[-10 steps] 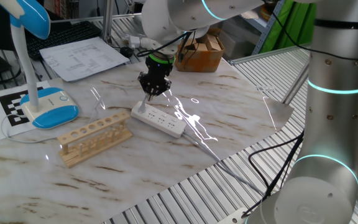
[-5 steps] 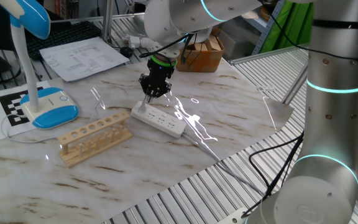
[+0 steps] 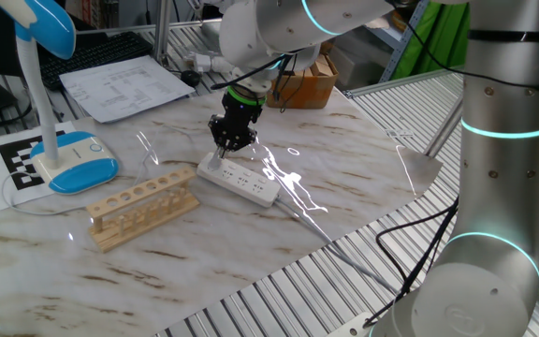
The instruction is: Plug in the power cord of the desk lamp, turn on the socket, and light up the desk lamp
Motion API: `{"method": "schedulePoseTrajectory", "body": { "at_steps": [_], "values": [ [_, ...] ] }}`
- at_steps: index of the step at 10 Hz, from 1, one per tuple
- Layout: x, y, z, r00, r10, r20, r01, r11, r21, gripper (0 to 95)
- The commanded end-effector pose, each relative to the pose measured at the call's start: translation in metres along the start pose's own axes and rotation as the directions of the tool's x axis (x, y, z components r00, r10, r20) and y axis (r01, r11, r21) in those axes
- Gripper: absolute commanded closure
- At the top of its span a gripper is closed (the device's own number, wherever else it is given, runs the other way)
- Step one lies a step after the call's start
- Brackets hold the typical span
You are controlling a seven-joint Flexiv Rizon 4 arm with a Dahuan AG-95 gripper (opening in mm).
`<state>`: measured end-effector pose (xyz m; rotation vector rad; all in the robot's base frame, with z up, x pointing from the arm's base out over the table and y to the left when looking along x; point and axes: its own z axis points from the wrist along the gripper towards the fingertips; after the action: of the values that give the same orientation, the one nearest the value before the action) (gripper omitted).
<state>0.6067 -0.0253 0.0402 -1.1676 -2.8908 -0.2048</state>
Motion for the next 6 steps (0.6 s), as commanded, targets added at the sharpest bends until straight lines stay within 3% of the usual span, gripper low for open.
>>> {"method": "schedulePoseTrajectory", "body": {
  "at_steps": [1, 6],
  "values": [
    [0.0001, 0.0005, 0.0016, 1.0, 0.005, 0.001, -0.005, 1.0, -0.008, 95.0],
    [0.0004, 0.0014, 0.0053, 1.0, 0.028, 0.002, -0.028, 0.999, -0.031, 95.0]
  ]
}}
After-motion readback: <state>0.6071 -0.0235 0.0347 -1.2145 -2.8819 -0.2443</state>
